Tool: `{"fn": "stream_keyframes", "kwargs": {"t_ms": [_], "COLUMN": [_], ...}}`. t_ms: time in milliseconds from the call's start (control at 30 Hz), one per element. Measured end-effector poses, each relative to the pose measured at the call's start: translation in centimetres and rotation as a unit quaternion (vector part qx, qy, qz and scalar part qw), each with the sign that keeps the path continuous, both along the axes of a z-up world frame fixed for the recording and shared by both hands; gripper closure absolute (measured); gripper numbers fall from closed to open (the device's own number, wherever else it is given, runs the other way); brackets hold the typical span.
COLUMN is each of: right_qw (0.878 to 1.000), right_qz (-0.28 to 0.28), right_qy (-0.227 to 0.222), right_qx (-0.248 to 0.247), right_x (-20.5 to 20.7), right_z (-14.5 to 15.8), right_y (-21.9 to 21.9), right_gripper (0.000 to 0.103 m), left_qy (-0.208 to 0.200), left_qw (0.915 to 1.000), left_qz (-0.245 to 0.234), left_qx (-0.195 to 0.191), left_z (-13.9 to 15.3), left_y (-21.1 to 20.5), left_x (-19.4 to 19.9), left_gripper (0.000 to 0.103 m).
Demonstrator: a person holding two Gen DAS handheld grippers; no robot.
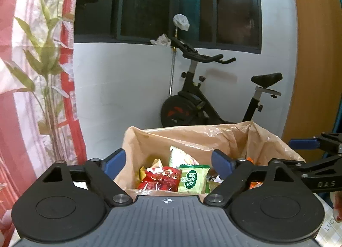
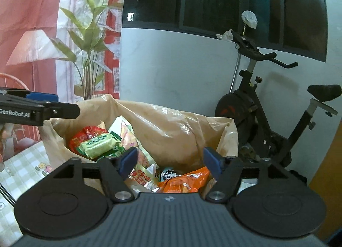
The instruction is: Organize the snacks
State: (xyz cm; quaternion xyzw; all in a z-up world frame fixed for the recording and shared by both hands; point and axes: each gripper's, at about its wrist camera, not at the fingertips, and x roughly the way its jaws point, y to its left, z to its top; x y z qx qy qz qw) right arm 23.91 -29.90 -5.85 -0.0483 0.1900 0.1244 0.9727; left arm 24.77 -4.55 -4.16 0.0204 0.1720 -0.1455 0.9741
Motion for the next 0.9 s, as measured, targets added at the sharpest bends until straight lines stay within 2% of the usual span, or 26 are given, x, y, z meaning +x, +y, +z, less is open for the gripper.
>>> {"fn": "stream_keyframes", "kwargs": {"t_ms": [200,367,500,700,900], "right_qw": [1.000,0.999,0.999,0.997,0.996], "right_qz": [-0.005,-0.009,-0.029,-0.047,-0.052], "right_qy": [-0.003,-0.002,-0.011,-0.027,-0.046], "right_qx": [0.023,0.032,0.038,0.046,0.056], "right_x": [-2.5,-4.8,-7.0,-10.1,-13.4], "right_z": [1.9,3.2,4.2,5.5,6.8], "right_y": [0.2,0.5,0.6,0.8,1.2], "right_gripper": [0.014,0.014,0.007,0.005,0.002], "left_qy": [-0.009,-0.024,-0.030,-0.040,-0.037], "left_qw": [0.9999,0.9993,0.9986,0.9970,0.9971], "left_qz": [0.010,0.026,0.042,0.059,0.063], "left_qx": [-0.001,0.013,0.014,0.031,0.020], "left_z": [1.5,2.9,3.9,5.3,6.3], "left_y": [0.7,1.1,1.4,1.2,1.4], "left_x": [-2.6,-5.2,-7.2,-10.1,-13.0], "left_gripper": [0.008,0.006,0.005,0.004,0.004]}}
